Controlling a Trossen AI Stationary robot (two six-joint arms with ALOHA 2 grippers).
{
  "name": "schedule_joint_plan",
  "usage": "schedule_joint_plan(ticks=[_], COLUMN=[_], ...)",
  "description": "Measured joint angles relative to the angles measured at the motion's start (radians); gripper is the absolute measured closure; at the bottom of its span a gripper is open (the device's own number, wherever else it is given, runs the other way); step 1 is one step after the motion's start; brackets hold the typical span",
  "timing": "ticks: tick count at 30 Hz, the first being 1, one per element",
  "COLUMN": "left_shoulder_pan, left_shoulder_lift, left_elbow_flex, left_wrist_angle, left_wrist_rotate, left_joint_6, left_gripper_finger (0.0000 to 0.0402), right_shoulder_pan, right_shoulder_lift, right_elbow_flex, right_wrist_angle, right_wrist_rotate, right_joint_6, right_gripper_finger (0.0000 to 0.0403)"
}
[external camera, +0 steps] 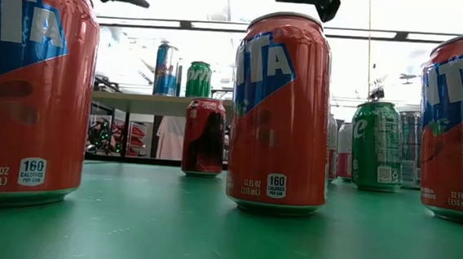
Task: Place canned beverage on shelf
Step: Put the white and red can on the shelf
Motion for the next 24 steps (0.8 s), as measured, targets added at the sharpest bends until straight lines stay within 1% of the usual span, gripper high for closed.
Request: schedule_joint_plan(ticks=[7, 13, 18, 24], left_shoulder_pan=[-0.155, -0.271, -0.360, -0.477], left_shoulder_lift=[-0.156, -0.240, -0.271, -0.257], left_elbow_flex=[-0.199, -0.359, -0.473, -0.577], left_wrist_angle=[0.205, 0.332, 0.437, 0.592], left_wrist_rotate=[-0.002, -0.072, -0.115, -0.132], left_joint_6=[-0.092, -0.129, -0.148, -0.147], left_gripper_finger=[0.0107, 0.0123, 0.0136, 0.0146], right_shoulder_pan=[-0.013, -0.059, -0.092, -0.098], right_shoulder_lift=[0.000, 0.000, 0.000, 0.000], right_elbow_flex=[0.000, 0.000, 0.000, 0.000], right_wrist_angle=[0.062, 0.086, 0.093, 0.099], right_wrist_rotate=[0.001, 0.003, 0.002, -0.001], right_joint_6=[-0.013, 0.001, 0.052, 0.104], right_gripper_finger=[0.0394, 0.0394, 0.0394, 0.0394])
